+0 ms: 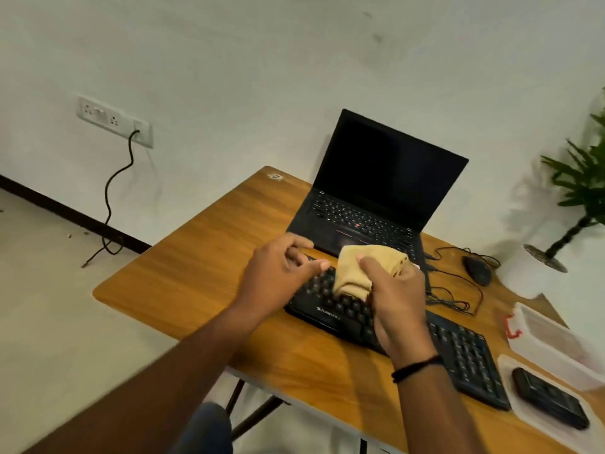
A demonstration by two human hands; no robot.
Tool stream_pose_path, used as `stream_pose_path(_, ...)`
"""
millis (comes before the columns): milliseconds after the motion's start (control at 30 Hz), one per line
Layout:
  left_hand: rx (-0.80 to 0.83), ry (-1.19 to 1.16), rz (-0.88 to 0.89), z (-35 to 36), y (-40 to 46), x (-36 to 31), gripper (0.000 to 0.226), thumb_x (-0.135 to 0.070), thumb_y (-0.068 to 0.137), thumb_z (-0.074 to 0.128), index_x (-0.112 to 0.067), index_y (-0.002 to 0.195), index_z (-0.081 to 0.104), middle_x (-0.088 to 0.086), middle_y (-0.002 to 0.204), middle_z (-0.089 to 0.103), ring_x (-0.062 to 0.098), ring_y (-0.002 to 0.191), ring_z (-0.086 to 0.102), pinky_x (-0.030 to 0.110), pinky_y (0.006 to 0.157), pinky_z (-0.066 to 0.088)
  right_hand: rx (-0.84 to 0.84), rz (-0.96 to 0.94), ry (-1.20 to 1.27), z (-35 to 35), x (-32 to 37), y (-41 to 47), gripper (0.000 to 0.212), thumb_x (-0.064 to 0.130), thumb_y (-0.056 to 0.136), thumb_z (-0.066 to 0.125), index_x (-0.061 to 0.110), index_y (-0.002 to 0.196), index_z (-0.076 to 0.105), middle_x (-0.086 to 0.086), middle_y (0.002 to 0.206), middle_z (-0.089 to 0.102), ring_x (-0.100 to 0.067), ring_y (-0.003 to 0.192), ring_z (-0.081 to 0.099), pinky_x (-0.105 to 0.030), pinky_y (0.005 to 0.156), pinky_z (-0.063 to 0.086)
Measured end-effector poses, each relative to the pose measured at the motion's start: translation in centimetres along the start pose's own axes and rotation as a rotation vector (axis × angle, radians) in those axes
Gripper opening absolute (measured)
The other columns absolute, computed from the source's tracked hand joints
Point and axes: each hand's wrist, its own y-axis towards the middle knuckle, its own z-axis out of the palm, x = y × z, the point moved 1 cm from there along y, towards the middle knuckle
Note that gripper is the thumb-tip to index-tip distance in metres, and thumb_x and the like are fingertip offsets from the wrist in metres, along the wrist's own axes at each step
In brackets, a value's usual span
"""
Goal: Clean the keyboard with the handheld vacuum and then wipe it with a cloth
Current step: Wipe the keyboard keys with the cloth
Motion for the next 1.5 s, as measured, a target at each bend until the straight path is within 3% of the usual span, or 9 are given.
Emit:
stream_pose_path(133,0.319,0.184,-0.058,-4.6,1.5,2.3,0.143,-0.061,0.046,0.094,-0.037,0.159,0.011,-0.016,0.148,0.041,0.012,0.139,0.037,0.039,0.114,0.036,-0.066,-0.413,-0.644,3.4,0.3,2.0,0.016,0.026,0.098,0.056,0.011,0.099,0.052,0.004,0.077,0.057,-0.01,0.064,0.056,-0.021,0.05,0.043)
stream_pose_path(233,0.532,0.311,-0.077,-5.7,2.4,3.7,0.165,-0.054,0.043,0.098,-0.036,0.157,-0.02,-0.003,0.163,0.025,0.018,0.149,0.023,0.04,0.121,0.024,0.007,-0.478,-0.901,6.3,-0.5,3.2,0.019,0.017,0.102,0.047,0.01,0.118,0.039,0.002,0.08,0.057,-0.014,0.065,0.056,-0.025,0.053,0.044)
stream_pose_path(333,0.55,0.357,-0.077,-5.6,2.7,4.4,0.169,-0.053,0.044,0.099,-0.032,0.155,-0.026,0.002,0.164,0.026,0.021,0.15,0.026,0.033,0.119,0.026,0.111,-0.462,-1.139,8.8,-2.1,4.1,0.043,0.002,0.098,0.045,0.009,0.139,0.034,-0.015,0.107,0.067,-0.031,0.092,0.066,-0.038,0.072,0.051)
stream_pose_path(433,0.529,0.378,-0.04,-5.5,2.8,4.8,0.169,-0.058,0.045,0.097,-0.03,0.155,-0.029,0.002,0.165,0.025,0.021,0.151,0.024,0.035,0.121,0.025,0.26,-0.449,-1.212,11.2,-3.9,3.8,0.037,0.0,0.095,0.044,0.01,0.13,0.05,-0.014,0.114,0.063,-0.032,0.106,0.062,-0.039,0.083,0.05)
stream_pose_path(833,0.56,0.446,-0.029,-5.3,3.4,5.3,0.166,-0.064,0.044,0.094,-0.029,0.157,-0.023,0.001,0.166,0.02,0.024,0.152,0.017,0.042,0.122,0.024,0.676,-0.468,-1.217,7.7,-0.3,0.9,0.04,-0.003,0.092,0.048,0.019,0.12,0.068,-0.005,0.107,0.07,-0.023,0.094,0.064,-0.036,0.08,0.054)
stream_pose_path(1100,0.6,0.395,-0.028,-5.9,3.3,5.0,0.165,-0.054,0.046,0.098,-0.027,0.157,-0.021,-0.004,0.165,0.022,0.019,0.152,0.016,0.041,0.124,0.02,0.16,-0.362,-1.274,10.0,0.3,3.5,0.023,0.006,0.097,0.048,0.007,0.116,0.061,-0.017,0.108,0.068,-0.033,0.098,0.065,-0.034,0.077,0.05)
stream_pose_path(1300,0.582,0.4,-0.067,-5.8,3.4,5.0,0.167,-0.046,0.045,0.1,-0.026,0.158,-0.023,0.006,0.164,0.023,0.026,0.151,0.019,0.046,0.122,0.024,0.504,-0.449,-1.265,11.7,-2.7,0.0,0.033,-0.002,0.083,0.057,0.008,0.114,0.065,-0.013,0.111,0.066,-0.03,0.103,0.061,-0.035,0.078,0.048)
stream_pose_path(1400,0.564,0.417,-0.06,-5.6,3.6,5.2,0.159,-0.033,0.053,0.099,-0.022,0.159,-0.019,0.009,0.162,0.027,0.027,0.149,0.022,0.045,0.122,0.025,0.655,-0.522,-1.22,9.5,-2.1,-2.5,0.046,-0.002,0.084,0.062,0.014,0.127,0.063,-0.01,0.126,0.065,-0.028,0.116,0.058,-0.038,0.096,0.047)
stream_pose_path(1500,0.572,0.433,-0.065,-5.8,3.5,5.2,0.167,-0.053,0.04,0.099,-0.03,0.158,-0.018,0.006,0.162,0.028,0.025,0.149,0.021,0.047,0.121,0.026,0.732,-0.495,-1.152,6.6,-0.6,-3.7,0.042,0.001,0.095,0.051,0.016,0.132,0.062,-0.007,0.133,0.063,-0.022,0.12,0.056,-0.031,0.101,0.042)
